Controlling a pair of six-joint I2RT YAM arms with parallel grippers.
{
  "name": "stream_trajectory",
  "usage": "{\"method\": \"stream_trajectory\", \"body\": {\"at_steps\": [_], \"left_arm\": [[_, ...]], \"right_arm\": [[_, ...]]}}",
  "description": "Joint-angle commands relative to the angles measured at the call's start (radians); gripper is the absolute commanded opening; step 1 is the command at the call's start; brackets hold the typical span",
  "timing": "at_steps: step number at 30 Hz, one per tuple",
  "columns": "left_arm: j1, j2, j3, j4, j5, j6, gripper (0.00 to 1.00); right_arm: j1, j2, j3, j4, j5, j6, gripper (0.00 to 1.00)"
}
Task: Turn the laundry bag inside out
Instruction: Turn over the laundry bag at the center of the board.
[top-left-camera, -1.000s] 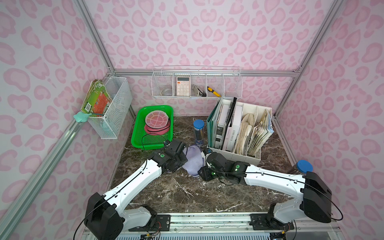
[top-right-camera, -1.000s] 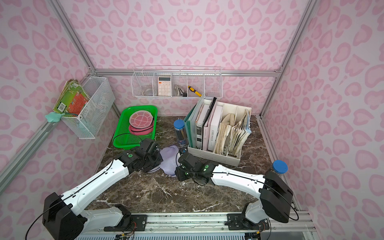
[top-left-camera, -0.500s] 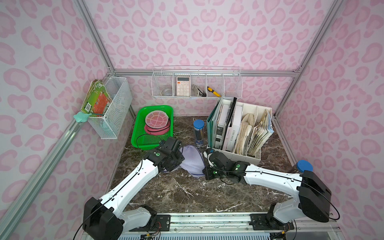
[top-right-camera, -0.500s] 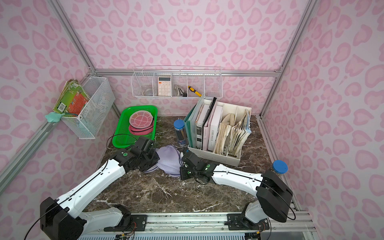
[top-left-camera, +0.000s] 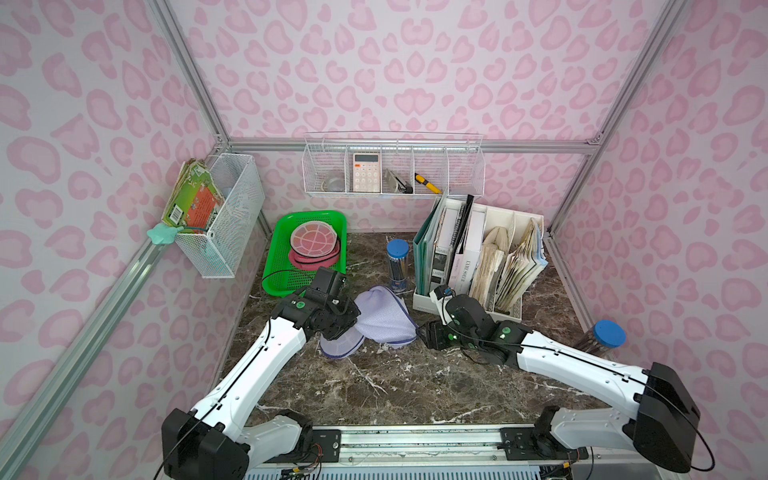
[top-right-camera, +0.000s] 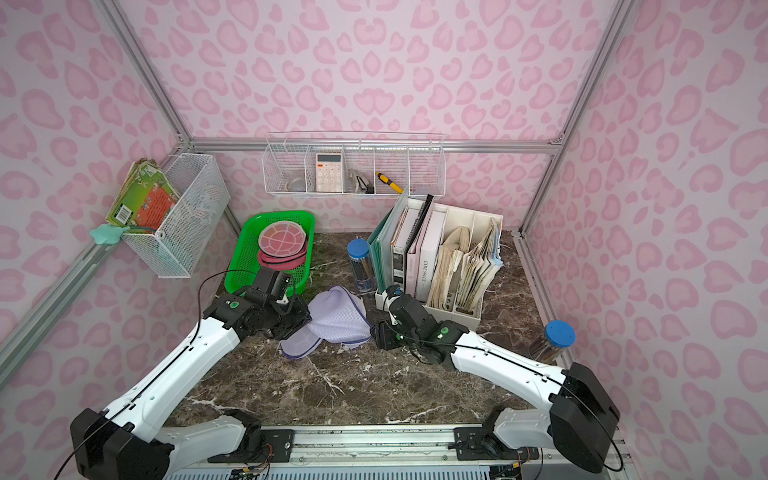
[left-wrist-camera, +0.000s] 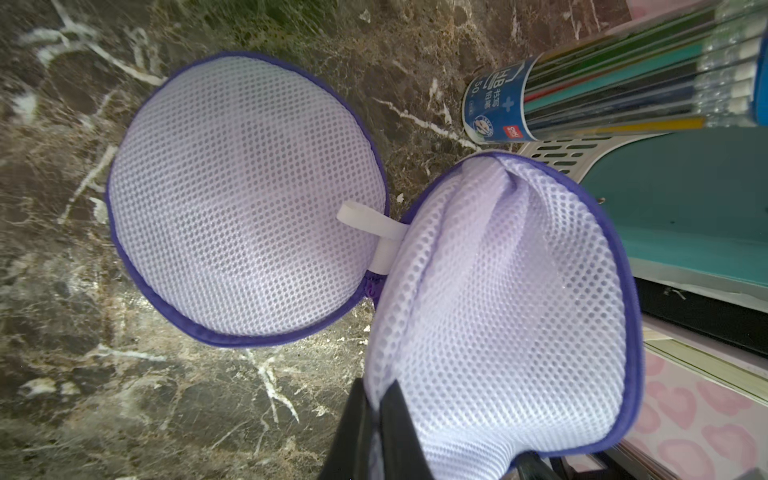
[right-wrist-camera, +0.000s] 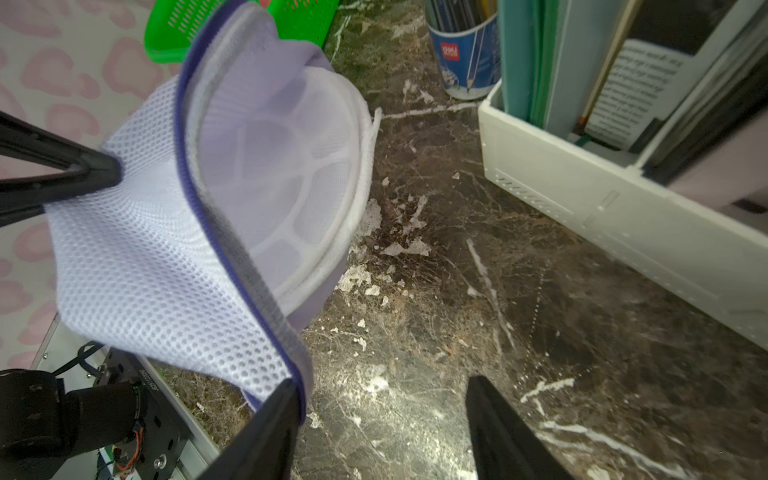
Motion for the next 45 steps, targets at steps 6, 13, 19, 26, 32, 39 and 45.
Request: {"method": "stream_trajectory", "body": {"at_steps": [6,13,19,26,32,39,45], "left_arm": [[0.002,-0.002,0.121,-0.07,-0.014,0.07,0.0],[-0.089,0.025,0.238,0.121,0.213,0.092,0.0],[-0.122,-0.017,0.236,0.218,0.339,0.04,0.0],[-0.047,-0.165,-0.056,0.228,0.268,0.042,0.0],[0.012,-0.239,-0.165,0.136,0.184,0.105,0.0],[0.049,-0.303,-0.214,0.077,0.143,0.107,0.0],[0.074,-0.328,-0.25,0.052,0.093,0.147,0.0]], "right_arm": [[-0.032,-0.202,-0.154,-0.05,0.157,0.084,0.77],[-0.095,-0.273,-0.184,-0.078,0.203,0.094,0.83],[-0.166,-0.274,-0.157,-0.099,0.197,0.059,0.83],[-0.171,-0.226,-0.139,-0.095,0.144,0.029,0.83],[-0.092,-0.119,-0.11,-0.063,0.135,0.033,0.83],[-0.049,0.061,-0.04,-0.018,0.06,0.044,0.83],[-0.031,0.24,0.027,0.074,-0.026,0.064,0.7]]}}
